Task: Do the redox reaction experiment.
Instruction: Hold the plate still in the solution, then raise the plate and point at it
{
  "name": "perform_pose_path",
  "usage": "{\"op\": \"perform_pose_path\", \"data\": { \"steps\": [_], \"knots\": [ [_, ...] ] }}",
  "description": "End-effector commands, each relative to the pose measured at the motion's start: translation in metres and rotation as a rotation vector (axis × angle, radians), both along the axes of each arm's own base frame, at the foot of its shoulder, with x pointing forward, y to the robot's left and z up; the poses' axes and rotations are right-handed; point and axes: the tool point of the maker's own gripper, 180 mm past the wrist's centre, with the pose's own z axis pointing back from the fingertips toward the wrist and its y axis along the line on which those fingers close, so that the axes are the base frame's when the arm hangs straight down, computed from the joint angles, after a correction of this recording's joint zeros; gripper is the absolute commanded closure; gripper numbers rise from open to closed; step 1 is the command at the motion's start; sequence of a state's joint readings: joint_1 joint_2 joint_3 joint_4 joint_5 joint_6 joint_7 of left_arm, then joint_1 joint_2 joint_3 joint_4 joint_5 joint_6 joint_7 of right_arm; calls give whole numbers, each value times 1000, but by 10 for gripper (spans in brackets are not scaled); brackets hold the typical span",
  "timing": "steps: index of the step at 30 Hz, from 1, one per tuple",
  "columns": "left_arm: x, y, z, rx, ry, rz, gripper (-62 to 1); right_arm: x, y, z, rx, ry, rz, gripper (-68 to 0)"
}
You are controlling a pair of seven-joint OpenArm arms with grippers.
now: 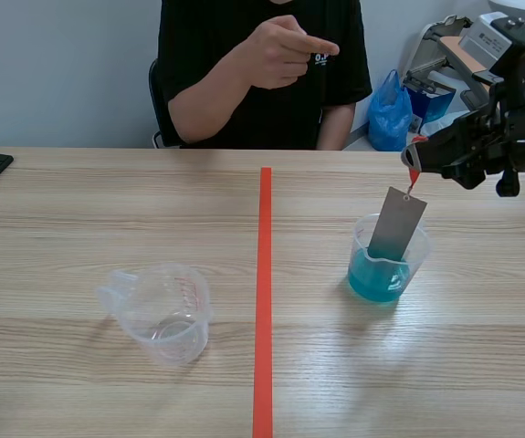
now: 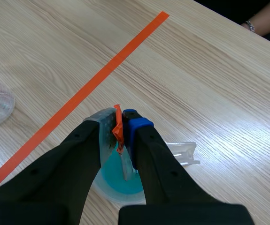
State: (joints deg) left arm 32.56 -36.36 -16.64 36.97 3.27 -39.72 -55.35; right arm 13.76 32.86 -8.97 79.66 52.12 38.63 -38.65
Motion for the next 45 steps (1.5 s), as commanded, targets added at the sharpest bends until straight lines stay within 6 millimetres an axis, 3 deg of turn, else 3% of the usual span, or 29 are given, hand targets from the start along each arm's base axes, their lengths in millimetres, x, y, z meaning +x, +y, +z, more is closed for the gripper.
{"op": "perform_pose_path", "data": {
  "steps": [1,31,45],
  "knots": [
    [2,4,6,1,-18,3,-29,3,-5,9,-21,-19,-1,-13],
    [3,4,6,1,-19,3,-29,-13,-8,95,32,-122,23,-13],
    [3,4,6,1,-19,3,-29,-24,6,126,20,-196,72,-13]
  ]
}}
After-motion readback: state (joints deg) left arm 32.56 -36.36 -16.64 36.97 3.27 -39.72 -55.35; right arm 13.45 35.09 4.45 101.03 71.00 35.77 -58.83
